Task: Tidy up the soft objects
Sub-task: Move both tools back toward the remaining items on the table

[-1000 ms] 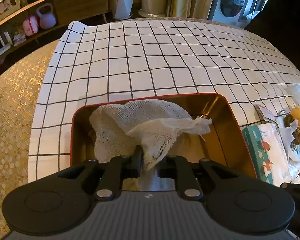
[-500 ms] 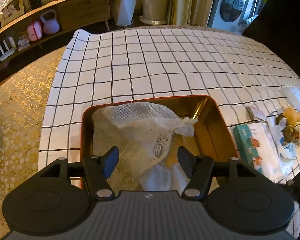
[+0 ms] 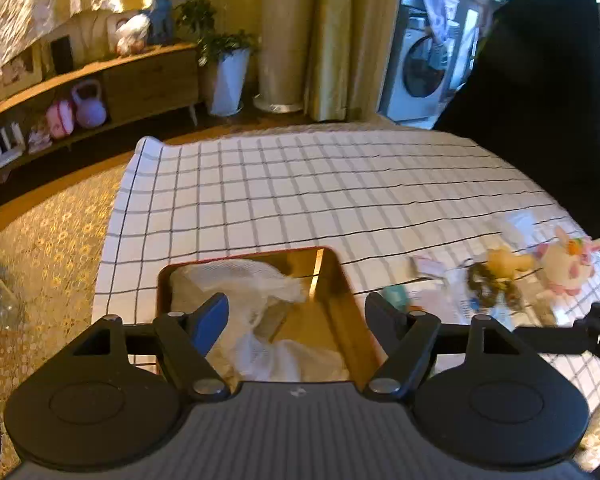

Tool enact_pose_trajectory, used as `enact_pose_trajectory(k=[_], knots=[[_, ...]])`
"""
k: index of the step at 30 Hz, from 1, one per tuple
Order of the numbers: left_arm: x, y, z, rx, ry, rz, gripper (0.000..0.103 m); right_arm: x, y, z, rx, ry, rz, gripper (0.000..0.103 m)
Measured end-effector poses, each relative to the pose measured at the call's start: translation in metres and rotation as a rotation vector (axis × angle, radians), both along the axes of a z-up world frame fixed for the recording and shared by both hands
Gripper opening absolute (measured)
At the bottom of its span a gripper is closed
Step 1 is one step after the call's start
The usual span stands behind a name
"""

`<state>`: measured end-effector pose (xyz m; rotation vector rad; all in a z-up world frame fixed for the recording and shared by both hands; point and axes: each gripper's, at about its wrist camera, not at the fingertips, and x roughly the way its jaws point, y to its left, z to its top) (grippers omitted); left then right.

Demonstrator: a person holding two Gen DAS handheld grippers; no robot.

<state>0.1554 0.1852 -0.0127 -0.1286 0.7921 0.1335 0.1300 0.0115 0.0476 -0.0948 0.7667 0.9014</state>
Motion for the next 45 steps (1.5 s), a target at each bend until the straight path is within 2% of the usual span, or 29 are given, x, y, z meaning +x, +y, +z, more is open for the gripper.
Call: enact_pose_trajectory(k=[10,18,24,28,31,39,42,45], knots=[[-0.021,-0.058,0.033,-0.003,-0.119,-0.076,0.084,-0.011,-0.071,0.031,0.078,-0.079,-0.099,0.099],[-0.023,-0.105,0.040,-0.040,-0.157,-0.149,0.084,-0.014,-0.127,0.034,0.090,-0.136,-0.201,0.102],[-0.016,-0.136,0.030,-0.085,-0.153,-0.214,0.086,-0.010,-0.171,0.022,0.095,-0.140,-0.300,0.102],[-0.009,-0.155,0.020,-0.110,-0.157,-0.245,0.100,-0.005,-0.196,0.011,0.074,-0.147,-0.351,0.102],[-0.004,-0.166,0.012,-0.113,-0.177,-0.268,0.100,-0.002,-0.207,-0.001,0.052,-0.147,-0.380,0.102],[0.022,-0.182,-0.021,-0.147,-0.145,-0.289,0.100,0.006,-0.228,-0.028,-0.020,-0.173,-0.401,0.102],[0.034,-0.188,-0.032,-0.132,-0.136,-0.290,0.100,0.014,-0.231,-0.039,-0.041,-0.155,-0.401,0.102],[0.048,-0.192,-0.044,-0.085,-0.114,-0.284,0.100,0.025,-0.233,-0.048,-0.054,-0.125,-0.401,0.102]])
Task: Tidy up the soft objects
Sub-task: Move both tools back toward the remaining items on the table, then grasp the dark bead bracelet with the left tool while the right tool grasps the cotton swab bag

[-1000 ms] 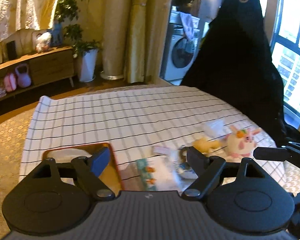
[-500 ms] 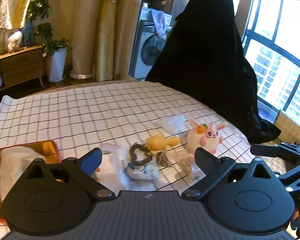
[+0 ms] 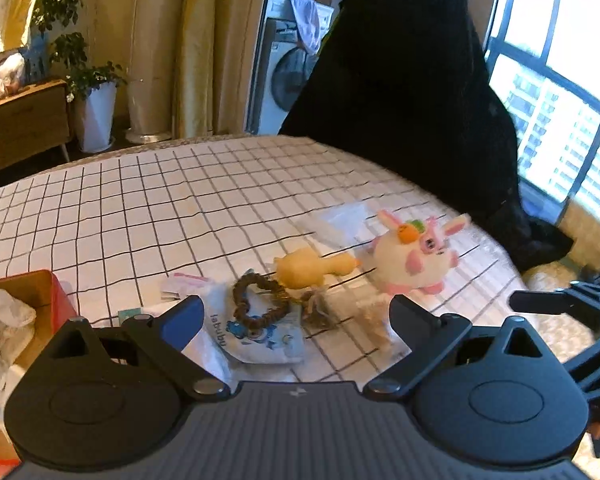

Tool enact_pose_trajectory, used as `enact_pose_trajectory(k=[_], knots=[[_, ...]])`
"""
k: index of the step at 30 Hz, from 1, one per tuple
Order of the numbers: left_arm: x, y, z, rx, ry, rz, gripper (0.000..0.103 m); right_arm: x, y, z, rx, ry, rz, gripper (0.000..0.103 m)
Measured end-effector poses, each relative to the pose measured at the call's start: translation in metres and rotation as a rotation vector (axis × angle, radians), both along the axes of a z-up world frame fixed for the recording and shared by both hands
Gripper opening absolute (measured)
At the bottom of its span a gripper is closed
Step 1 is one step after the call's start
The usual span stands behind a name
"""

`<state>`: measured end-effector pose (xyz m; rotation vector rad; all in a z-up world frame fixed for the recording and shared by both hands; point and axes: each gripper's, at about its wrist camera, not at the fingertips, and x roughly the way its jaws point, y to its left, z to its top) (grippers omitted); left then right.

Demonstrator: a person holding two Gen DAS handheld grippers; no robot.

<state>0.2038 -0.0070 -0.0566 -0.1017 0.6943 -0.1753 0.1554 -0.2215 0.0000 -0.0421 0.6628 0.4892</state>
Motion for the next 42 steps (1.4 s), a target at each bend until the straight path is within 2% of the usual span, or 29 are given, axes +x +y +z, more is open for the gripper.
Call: enact_pose_trajectory(k=[5,8,21,23,26,28,30,32,35,37,40,42], knots=[[0.019,-0.013,-0.020,0.151,-0.031,-0.005,0.100,0.014,-0.004,-0.018,-0.015,0.038,-0.003,0.101],[0.031,-0.018,-0.033,0.198,-0.021,-0.014,0.100,0.024,-0.005,-0.026,-0.016,0.063,-0.008,0.099],[0.076,-0.014,-0.071,0.253,0.069,0.021,0.099,0.060,0.006,-0.053,-0.063,0.113,-0.008,0.087],[0.078,-0.015,-0.075,0.262,0.078,0.006,0.095,0.064,0.008,-0.055,-0.076,0.116,-0.012,0.083],[0.080,-0.020,-0.081,0.289,0.089,-0.014,0.083,0.070,0.011,-0.060,-0.086,0.127,-0.012,0.080],[0.082,-0.025,-0.086,0.306,0.105,-0.026,0.071,0.073,0.013,-0.063,-0.099,0.130,-0.010,0.079],[0.083,-0.029,-0.091,0.331,0.118,-0.033,0.063,0.076,0.015,-0.066,-0.111,0.134,-0.015,0.078],[0.083,-0.029,-0.094,0.324,0.124,-0.036,0.061,0.078,0.016,-0.069,-0.115,0.143,-0.020,0.075],[0.084,-0.027,-0.096,0.307,0.129,-0.034,0.051,0.080,0.018,-0.072,-0.125,0.152,-0.021,0.071],[0.085,-0.027,-0.096,0.305,0.129,-0.032,0.041,0.080,0.020,-0.075,-0.138,0.157,-0.023,0.065],[0.084,-0.027,-0.095,0.300,0.120,-0.035,0.033,0.081,0.021,-0.078,-0.154,0.162,-0.042,0.053],[0.084,-0.027,-0.094,0.297,0.113,-0.033,0.030,0.081,0.020,-0.079,-0.155,0.162,-0.053,0.048]])
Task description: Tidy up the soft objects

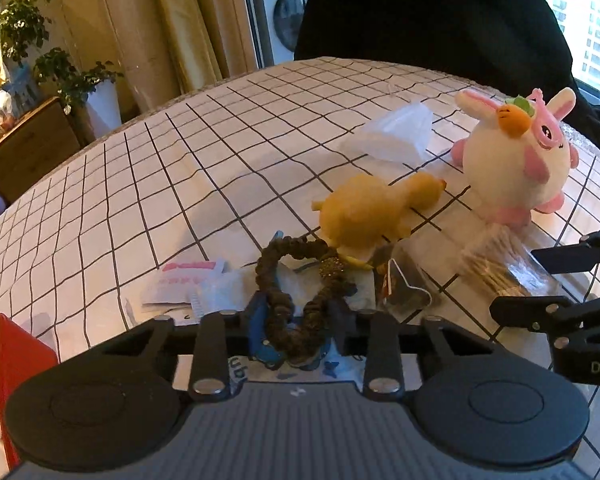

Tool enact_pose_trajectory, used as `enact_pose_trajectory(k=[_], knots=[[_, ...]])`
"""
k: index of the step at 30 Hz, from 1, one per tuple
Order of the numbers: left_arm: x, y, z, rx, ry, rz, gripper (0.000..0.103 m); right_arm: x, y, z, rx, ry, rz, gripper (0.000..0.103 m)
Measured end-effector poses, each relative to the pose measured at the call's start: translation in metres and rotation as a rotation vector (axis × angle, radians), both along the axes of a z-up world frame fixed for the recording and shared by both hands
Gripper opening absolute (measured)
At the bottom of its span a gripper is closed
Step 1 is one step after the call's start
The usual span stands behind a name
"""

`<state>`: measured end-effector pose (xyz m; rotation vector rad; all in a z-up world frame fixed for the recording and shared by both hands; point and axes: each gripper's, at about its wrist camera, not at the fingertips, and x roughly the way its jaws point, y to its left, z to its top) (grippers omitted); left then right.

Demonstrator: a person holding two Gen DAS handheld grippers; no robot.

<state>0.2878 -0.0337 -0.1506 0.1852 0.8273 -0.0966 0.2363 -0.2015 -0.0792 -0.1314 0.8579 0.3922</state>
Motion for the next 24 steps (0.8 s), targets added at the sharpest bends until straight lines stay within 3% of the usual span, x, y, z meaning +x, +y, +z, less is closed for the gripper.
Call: enact_pose_trajectory(k=[3,10,24], knots=[[0.001,0.005,0.002,-0.028,0.002,0.019,0.021,0.000,-0.001,0.000,0.005,-0.005,-0.013,0.043],[-0.002,0.012,0.011,-0.086,-0.001,0.061,0.016,-0.004,-0.001,0.005,0.037,-0.002,-0.025,0.034],[-0.032,0.024,0.053,-0.192,-0.048,0.074,0.010,-0.040,-0.013,0.050,0.137,-0.066,-0.021,0.032]])
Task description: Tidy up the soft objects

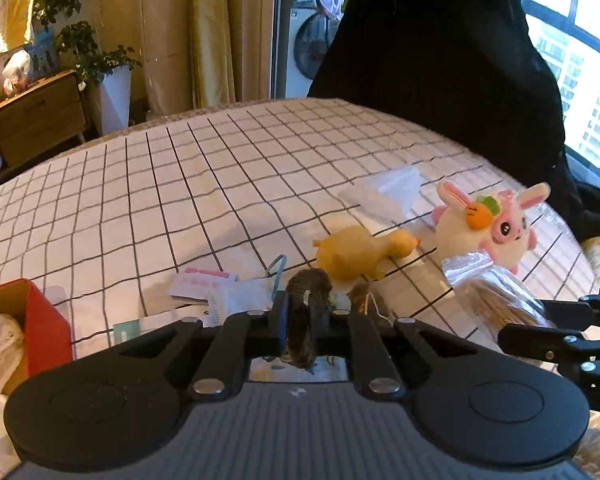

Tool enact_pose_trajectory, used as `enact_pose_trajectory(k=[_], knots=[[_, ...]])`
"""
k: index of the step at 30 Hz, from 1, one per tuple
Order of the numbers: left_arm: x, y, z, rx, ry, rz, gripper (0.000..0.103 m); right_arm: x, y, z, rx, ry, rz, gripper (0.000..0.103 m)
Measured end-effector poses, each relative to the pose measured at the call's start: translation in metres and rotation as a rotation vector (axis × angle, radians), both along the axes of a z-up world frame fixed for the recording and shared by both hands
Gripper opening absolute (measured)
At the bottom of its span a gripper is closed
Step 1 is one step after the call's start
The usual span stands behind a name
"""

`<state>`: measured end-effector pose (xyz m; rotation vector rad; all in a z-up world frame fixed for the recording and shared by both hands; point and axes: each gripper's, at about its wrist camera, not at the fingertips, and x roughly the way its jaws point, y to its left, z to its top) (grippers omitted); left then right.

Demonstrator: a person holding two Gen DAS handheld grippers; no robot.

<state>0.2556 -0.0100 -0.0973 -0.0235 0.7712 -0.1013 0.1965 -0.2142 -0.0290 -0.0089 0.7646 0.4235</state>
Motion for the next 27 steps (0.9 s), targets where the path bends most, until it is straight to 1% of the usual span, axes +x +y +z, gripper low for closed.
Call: enact_pose_trajectory(k=[5,9,13,18,23,27], knots=[[-0.018,0.007,0.018,-0.034,-0.013,0.004,0.009,-0.020,0.001,0.021,0.014,-0.040,0.019,0.032],[-0.040,0.014,0.039,-0.061,-0.034,0.001,0.009,-0.034,0.000,0.036,0.027,-0.056,0.046,0.032],[-0.062,0.020,0.060,-0.065,-0.068,-0.002,0.009,-0.048,0.004,0.049,0.016,-0.074,0.075,0.032],[-0.088,0.032,0.079,-0.077,-0.090,0.011,0.009,-0.068,0.017,0.064,0.000,-0.091,0.117,0.032],[-0.104,0.049,0.091,-0.097,-0.086,0.030,0.009,-0.082,0.038,0.076,-0.019,-0.106,0.161,0.032],[-0.120,0.065,0.099,-0.088,-0.105,0.054,0.009,-0.089,0.060,0.084,-0.033,-0.123,0.213,0.032]])
